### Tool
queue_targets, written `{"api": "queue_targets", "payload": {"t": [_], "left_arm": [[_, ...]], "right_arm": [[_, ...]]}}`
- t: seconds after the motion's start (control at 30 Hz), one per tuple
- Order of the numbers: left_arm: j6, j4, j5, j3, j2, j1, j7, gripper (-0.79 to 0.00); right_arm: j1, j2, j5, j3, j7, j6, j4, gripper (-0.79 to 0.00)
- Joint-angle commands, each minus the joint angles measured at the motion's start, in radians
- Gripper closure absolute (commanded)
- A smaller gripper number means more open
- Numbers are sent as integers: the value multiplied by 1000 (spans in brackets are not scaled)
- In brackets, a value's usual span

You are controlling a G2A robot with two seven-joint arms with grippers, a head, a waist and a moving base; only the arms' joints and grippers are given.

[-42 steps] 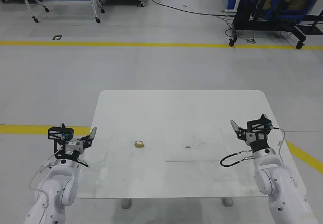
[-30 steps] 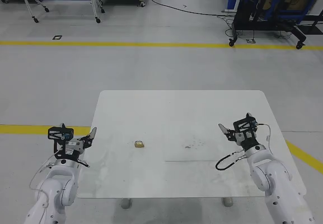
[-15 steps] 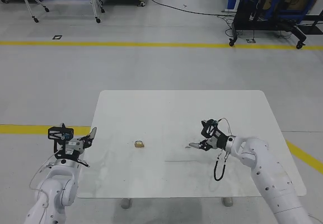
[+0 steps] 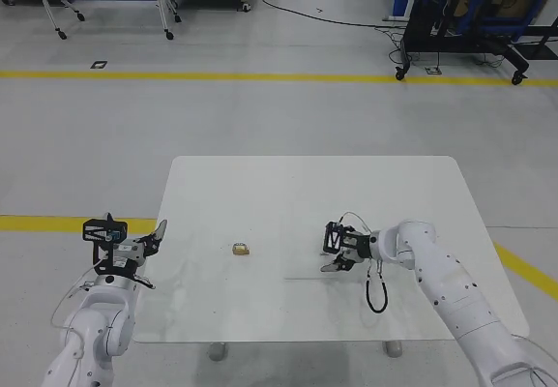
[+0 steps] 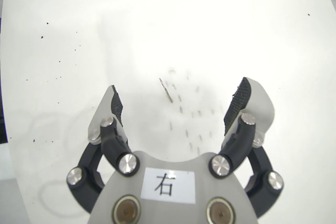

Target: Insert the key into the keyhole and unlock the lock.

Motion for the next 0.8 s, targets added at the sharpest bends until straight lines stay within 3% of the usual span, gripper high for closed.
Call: {"api": "queue_targets", "payload": {"t": [0.0,0.37,0.77], "left_arm": [[0,0,0,0,0,0,0,-785],[0,0,0,0,0,0,0,-785],[0,0,0,0,0,0,0,-785]], "right_arm": [[20,-3,-4,-28,-6,0,24,-320],[59,10,-23,-82,-65,0,62,0],[45,36,-54,-89,-100,0,12,0]]}}
